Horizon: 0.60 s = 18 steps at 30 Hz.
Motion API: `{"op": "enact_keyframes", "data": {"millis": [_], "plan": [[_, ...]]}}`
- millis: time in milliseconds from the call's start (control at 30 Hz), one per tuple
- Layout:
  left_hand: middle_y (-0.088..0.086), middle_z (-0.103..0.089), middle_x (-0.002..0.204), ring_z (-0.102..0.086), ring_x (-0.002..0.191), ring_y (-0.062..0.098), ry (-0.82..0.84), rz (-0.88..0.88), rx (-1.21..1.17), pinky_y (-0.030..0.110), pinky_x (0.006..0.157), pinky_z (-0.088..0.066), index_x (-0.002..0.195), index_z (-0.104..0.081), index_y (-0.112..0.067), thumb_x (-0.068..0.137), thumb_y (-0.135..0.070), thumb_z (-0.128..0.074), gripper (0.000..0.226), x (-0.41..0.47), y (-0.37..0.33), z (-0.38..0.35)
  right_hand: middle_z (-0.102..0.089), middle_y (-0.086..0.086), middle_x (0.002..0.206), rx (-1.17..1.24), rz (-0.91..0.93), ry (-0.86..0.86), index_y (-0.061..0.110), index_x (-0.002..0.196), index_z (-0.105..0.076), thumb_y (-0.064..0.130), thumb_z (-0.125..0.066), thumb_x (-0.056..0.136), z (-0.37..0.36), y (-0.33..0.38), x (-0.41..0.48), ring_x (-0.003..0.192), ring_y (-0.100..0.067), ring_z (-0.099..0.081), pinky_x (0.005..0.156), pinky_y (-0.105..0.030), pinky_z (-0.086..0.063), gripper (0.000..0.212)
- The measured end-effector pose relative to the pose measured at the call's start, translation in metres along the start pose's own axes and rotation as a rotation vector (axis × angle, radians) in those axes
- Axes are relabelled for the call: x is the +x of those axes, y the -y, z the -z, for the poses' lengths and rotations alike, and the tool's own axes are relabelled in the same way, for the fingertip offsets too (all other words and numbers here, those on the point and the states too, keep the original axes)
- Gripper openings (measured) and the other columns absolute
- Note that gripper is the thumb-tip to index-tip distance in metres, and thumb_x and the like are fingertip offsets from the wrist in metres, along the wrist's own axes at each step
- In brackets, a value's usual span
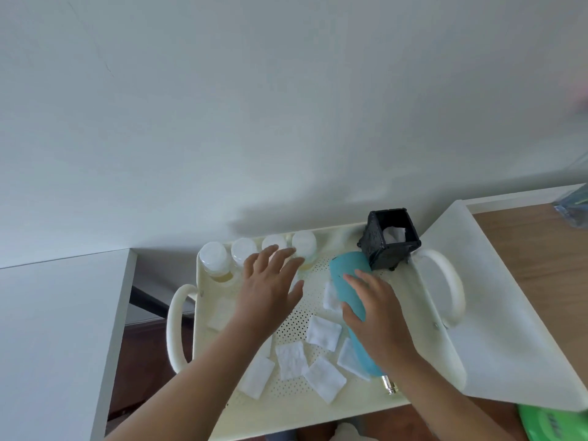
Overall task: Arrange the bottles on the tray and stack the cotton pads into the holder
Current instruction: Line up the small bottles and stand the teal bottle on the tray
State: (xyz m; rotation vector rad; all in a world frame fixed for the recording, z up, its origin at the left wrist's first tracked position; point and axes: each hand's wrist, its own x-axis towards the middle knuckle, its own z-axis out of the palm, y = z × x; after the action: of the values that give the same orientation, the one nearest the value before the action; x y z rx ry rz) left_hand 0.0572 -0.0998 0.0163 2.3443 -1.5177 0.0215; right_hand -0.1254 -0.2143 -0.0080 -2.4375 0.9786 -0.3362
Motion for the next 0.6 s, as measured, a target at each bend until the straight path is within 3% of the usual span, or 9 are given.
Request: {"op": "enact_keyframes", "data": {"millis": [167,333,600], "plan": [[0.007,-0.049,0.146,-0.044,0.134,0.037,0.003,-0.008,0.053,0.052,0.108,-0.035,0.134,-0.055,-0.014,0.083,-0.030,-0.069,0.055,0.025,-0.006,-0.004,-0.044,-0.009,0.145,-0.093,-0.097,-0.018,0.023,0.137,-0.049,0.035,-0.070,0.082,-0.009,-0.016,-0.036,0.127,-0.028,-0.044,0.097,-0.042,-0.050,0.061],[0.006,-0.035,0.156,-0.031,0.142,0.035,0.087,-0.019,0.111,0.052,0.115,-0.026,0.146,-0.041,-0.014,0.090,-0.037,-0.060,0.064,0.040,-0.003,-0.014,-0.037,-0.010,0.149,-0.108,-0.177,0.003,0.030,0.144,-0.035,0.041,-0.073,0.075,-0.015,-0.019,-0.058,0.119,-0.030,-0.049,0.082,-0.039,-0.057,0.079],[0.008,-0.036,0.155,-0.038,0.138,0.036,0.083,-0.027,0.163,0.053,0.116,-0.024,0.147,-0.039,-0.013,0.087,-0.035,-0.062,0.068,0.038,0.001,-0.026,-0.038,-0.011,0.145,-0.135,-0.250,0.046,0.033,0.150,-0.022,0.036,-0.082,0.061,-0.018,-0.017,-0.074,0.091,-0.027,-0.055,0.063,-0.034,-0.058,0.107]]}}
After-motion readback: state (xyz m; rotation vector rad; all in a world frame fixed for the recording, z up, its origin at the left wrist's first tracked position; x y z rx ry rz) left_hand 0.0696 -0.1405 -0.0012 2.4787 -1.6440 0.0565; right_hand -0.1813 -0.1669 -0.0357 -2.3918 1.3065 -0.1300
